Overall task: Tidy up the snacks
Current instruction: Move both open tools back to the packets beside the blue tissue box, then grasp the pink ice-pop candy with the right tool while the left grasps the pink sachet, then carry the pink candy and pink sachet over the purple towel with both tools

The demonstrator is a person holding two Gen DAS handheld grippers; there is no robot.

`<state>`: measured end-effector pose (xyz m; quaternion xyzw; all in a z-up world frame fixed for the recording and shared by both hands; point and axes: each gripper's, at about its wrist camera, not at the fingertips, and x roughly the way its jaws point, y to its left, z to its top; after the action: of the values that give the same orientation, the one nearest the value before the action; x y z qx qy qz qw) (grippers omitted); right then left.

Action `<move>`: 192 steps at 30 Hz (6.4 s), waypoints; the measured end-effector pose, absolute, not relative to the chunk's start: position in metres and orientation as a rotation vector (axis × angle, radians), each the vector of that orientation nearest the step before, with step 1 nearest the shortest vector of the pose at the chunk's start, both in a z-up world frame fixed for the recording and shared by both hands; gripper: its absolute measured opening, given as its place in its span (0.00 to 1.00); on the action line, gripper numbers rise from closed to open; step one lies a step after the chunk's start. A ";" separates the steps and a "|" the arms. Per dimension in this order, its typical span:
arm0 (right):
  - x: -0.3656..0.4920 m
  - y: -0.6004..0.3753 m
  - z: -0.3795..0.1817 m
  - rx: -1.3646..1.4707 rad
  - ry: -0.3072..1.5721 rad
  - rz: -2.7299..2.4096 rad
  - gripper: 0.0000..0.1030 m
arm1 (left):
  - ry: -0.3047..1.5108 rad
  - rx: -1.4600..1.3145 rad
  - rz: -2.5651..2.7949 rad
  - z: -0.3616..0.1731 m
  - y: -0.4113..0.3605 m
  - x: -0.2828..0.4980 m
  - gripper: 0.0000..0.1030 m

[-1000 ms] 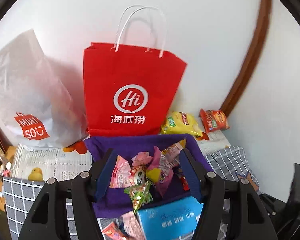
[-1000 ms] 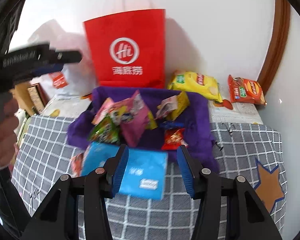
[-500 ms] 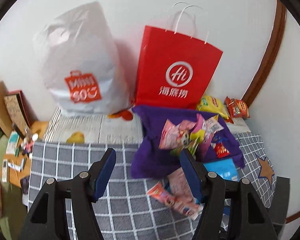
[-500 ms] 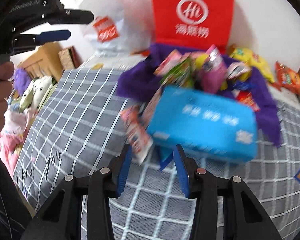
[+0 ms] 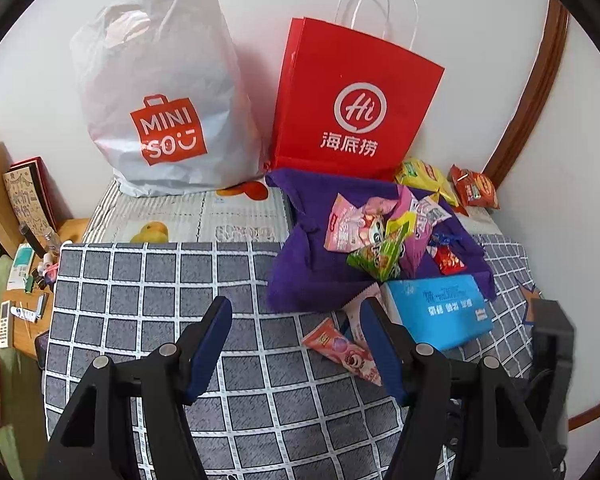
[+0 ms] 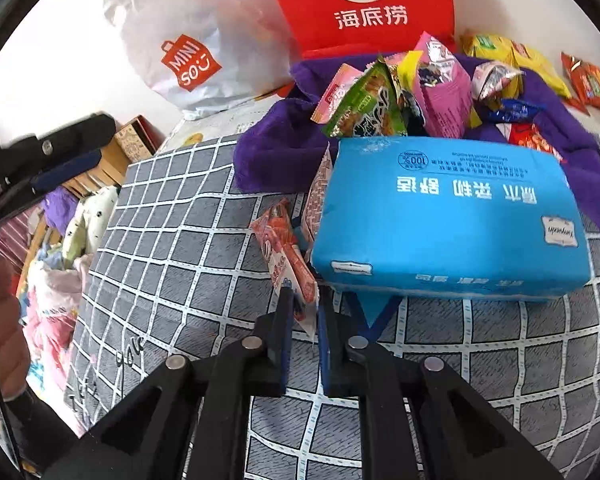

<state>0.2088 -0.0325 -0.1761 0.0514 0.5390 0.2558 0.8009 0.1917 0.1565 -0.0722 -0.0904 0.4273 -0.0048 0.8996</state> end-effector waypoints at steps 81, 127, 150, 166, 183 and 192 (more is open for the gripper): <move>0.188 -0.145 -0.204 -0.158 1.062 0.533 0.29 | 1.101 -0.159 -0.082 -0.176 0.104 0.233 0.34; 0.165 -0.185 -0.101 -0.024 0.878 0.322 0.21 | 0.928 -0.159 -0.201 -0.088 0.031 0.144 0.34; 0.193 -0.170 -0.077 -0.034 0.865 0.313 0.21 | 0.892 -0.194 -0.214 -0.063 0.039 0.165 0.34; 0.240 -0.160 -0.073 -0.034 0.863 0.307 0.21 | 0.867 -0.169 -0.205 -0.045 0.046 0.214 0.34; 0.316 -0.140 -0.075 -0.026 0.869 0.288 0.21 | 0.844 -0.174 -0.188 -0.040 0.065 0.290 0.34; 0.352 -0.123 -0.087 -0.039 0.885 0.294 0.21 | 0.862 -0.238 -0.176 -0.054 0.080 0.326 0.34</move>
<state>0.3516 -0.1231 -0.0869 -0.0190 0.4265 0.1417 0.8931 0.3262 0.0802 -0.0544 -0.1147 0.4164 -0.0851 0.8979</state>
